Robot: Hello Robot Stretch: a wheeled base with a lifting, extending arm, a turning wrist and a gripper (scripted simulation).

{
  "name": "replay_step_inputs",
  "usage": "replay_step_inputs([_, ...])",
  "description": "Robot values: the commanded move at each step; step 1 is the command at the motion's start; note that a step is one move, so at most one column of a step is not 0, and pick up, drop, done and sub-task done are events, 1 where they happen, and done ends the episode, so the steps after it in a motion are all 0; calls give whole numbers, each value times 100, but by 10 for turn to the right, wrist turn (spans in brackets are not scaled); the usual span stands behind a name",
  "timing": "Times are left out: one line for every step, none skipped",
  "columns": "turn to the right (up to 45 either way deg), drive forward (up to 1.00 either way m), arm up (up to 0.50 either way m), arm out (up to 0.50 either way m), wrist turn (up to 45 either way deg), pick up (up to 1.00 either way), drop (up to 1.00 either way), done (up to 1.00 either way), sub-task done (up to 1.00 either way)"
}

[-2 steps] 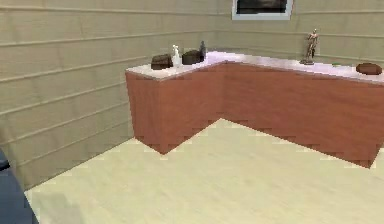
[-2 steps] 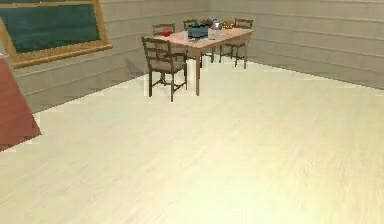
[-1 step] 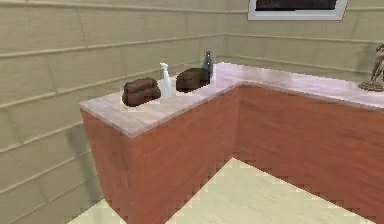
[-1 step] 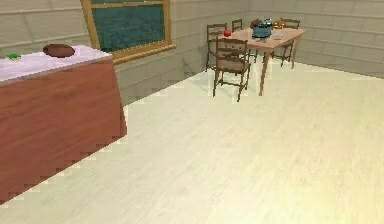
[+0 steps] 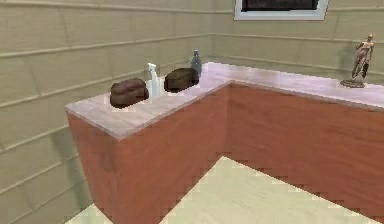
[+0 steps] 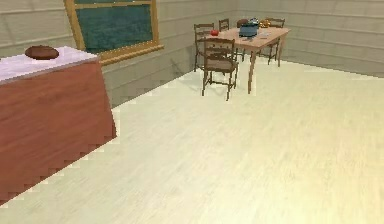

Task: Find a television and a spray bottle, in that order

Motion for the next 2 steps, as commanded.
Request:
replay_step_inputs([0,50,0,0,0,0,0,0,0])
replay_step_inputs([-150,0,0,0,0,0,0,0,0])
